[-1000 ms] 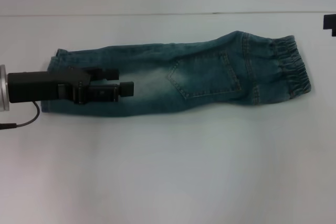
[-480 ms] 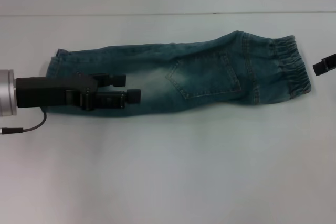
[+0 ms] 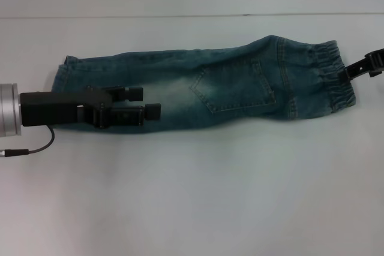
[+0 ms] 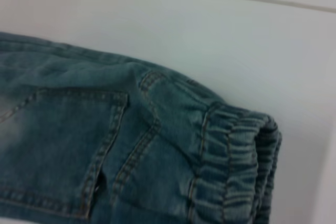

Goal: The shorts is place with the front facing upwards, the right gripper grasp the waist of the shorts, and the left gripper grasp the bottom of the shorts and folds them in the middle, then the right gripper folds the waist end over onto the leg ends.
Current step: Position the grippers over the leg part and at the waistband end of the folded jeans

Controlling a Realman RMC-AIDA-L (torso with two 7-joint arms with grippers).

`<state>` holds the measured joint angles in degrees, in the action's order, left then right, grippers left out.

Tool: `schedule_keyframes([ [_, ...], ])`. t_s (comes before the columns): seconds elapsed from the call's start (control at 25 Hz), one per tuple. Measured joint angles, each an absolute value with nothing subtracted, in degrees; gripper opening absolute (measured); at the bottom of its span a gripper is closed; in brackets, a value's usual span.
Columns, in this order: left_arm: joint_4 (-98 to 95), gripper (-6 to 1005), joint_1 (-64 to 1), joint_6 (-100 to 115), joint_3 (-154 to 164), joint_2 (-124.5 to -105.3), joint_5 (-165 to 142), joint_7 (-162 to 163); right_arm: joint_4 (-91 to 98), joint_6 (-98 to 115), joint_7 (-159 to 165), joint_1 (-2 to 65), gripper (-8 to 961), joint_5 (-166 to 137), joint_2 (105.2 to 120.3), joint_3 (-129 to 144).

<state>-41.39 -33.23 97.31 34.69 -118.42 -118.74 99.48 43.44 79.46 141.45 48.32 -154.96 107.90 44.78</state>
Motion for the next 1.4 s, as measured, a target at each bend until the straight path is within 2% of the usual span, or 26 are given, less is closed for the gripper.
schedule_keyframes([
  [0.16,-41.34,887,-33.06,96.98,34.75,-118.53,-118.74,99.49,41.92,75.42,141.29,48.69,837,-155.00,108.55,46.23],
  [0.48,-40.53,888,-33.04,96.49,34.73,-118.74,-118.74,99.49,41.03,67.76,139.40,48.87,838,-154.73,111.18,47.96],
  [0.6,-40.15,888,-33.04,96.38,34.71,-118.89,-118.74,99.50,38.85,65.20,138.67,49.37,838,-154.73,111.74,47.98],
  [1.4,-39.90,888,-33.04,95.70,35.68,-119.26,-118.76,100.11,35.45,66.24,137.46,50.41,838,-151.77,112.04,47.63],
])
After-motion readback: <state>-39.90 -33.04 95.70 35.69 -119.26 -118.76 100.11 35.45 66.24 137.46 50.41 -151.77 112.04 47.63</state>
